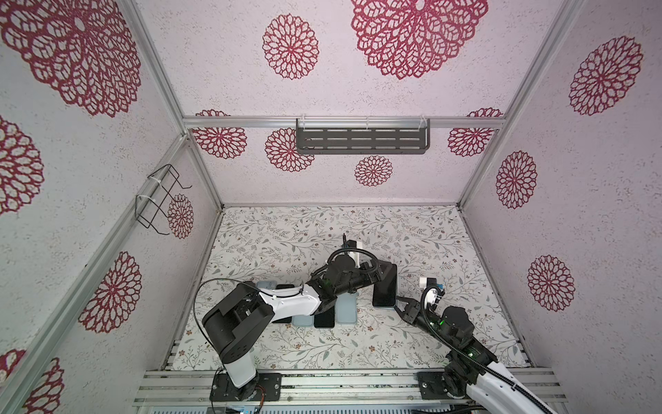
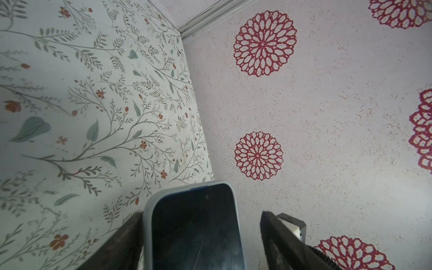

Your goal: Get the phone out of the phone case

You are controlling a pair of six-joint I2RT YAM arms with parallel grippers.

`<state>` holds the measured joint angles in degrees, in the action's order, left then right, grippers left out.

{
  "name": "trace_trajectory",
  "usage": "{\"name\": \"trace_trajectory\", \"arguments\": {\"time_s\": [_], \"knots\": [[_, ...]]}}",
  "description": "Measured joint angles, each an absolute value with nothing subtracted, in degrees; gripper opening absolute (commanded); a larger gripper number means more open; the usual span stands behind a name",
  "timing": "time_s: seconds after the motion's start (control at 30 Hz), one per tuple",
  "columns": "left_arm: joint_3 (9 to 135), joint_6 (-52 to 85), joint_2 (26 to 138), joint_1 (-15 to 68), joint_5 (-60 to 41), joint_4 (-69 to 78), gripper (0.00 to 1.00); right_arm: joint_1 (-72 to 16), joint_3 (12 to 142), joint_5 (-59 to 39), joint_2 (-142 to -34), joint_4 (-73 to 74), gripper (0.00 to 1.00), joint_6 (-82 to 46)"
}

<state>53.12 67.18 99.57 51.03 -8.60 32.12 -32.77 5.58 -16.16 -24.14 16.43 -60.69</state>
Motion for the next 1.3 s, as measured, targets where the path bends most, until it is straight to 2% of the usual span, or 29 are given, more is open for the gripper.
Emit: {"name": "trace_trajectory", "arguments": {"time_s": [0.33,0.67,0.93,1.3], "knots": [[52.75,60.82,96.88,52.62,-1.61,20.71,0.91,-32.77,3.84,-13.26,-25.32,12.49,0.0,-60.71],[55.48,37.43,87.46,62.89,4.82,6.24,0.91,-32.75,3.6,-13.23,-27.33,9.74,0.0,-60.66],[59.57,23.44,90.06,69.38,13.67,-5.41,0.91,-32.12,3.6,-13.58,-27.7,8.67,0.0,-60.66],[62.3,17.04,95.72,71.7,21.02,-9.06,0.89,-32.01,3.6,-13.93,-28.05,8.67,0.0,-60.69]]}}
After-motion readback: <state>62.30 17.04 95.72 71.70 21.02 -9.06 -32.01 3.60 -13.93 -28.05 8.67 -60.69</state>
